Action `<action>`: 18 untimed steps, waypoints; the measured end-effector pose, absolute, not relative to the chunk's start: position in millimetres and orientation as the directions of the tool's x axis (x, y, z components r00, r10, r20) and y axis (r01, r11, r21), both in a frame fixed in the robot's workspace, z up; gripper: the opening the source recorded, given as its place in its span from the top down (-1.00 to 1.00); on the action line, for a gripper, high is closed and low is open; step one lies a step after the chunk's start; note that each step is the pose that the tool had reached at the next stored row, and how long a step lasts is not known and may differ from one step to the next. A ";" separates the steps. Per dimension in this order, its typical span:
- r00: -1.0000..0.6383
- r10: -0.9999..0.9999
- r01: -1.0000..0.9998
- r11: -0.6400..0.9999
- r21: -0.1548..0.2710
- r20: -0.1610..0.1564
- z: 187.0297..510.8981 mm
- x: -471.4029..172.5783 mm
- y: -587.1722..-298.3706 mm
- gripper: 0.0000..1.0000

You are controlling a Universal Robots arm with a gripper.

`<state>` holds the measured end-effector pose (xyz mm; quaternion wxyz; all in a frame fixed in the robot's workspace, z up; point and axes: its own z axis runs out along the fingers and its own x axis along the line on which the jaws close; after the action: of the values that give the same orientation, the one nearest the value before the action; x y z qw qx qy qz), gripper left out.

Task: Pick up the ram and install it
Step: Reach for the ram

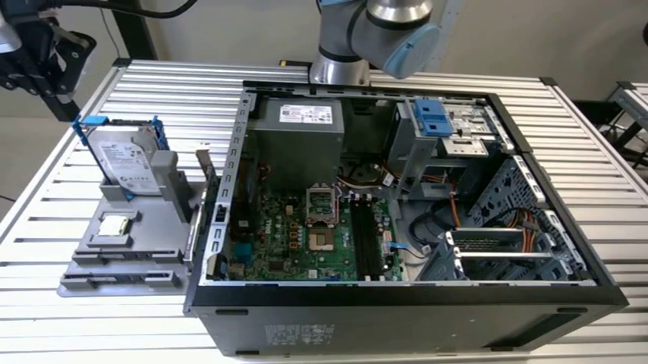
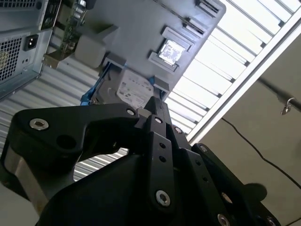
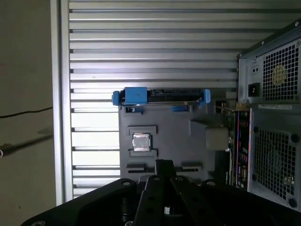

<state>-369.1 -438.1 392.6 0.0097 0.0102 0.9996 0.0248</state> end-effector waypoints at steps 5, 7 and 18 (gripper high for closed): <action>-1.000 0.021 0.020 0.999 0.050 -0.019 392.6 -369.1 -446.6 1.00; -1.000 0.021 0.020 0.999 0.050 -0.019 392.6 -369.0 -449.5 1.00; -1.000 0.021 0.020 0.999 0.050 -0.019 392.6 -368.4 -468.6 1.00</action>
<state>-368.4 -468.6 392.6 0.0096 0.0103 0.9996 0.0248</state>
